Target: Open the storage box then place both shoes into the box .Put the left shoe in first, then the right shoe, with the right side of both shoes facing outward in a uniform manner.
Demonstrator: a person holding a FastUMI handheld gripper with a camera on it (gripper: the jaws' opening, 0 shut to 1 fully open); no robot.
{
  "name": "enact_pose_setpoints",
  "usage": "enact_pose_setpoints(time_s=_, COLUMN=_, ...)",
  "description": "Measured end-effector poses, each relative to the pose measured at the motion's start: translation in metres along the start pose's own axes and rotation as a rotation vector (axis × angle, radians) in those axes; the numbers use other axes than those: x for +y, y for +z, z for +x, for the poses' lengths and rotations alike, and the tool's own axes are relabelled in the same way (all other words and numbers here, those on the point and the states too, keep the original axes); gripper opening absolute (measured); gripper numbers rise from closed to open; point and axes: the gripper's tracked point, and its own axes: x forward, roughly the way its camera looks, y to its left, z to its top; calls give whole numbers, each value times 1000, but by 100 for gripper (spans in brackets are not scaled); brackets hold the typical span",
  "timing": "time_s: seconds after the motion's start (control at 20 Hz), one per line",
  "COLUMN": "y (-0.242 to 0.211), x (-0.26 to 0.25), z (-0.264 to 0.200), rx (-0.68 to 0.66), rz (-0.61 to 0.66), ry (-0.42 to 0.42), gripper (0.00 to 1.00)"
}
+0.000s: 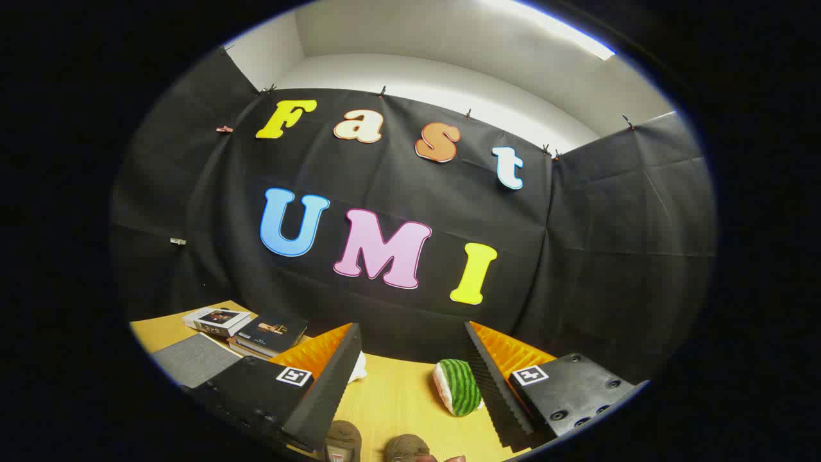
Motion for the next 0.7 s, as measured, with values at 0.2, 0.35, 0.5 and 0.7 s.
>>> enact_pose_setpoints(time_s=0.2, y=-2, x=21, z=5, rx=26, rz=12, ry=57, gripper=97)
enact_pose_setpoints(time_s=0.35, y=-2, x=31, z=5, rx=32, rz=41, ry=75, gripper=97)
enact_pose_setpoints(time_s=0.5, y=-4, x=37, z=7, rx=42, rz=39, ry=87, gripper=97)
enact_pose_setpoints(time_s=0.7, y=-1, x=40, z=7, rx=41, rz=36, ry=96, gripper=97)
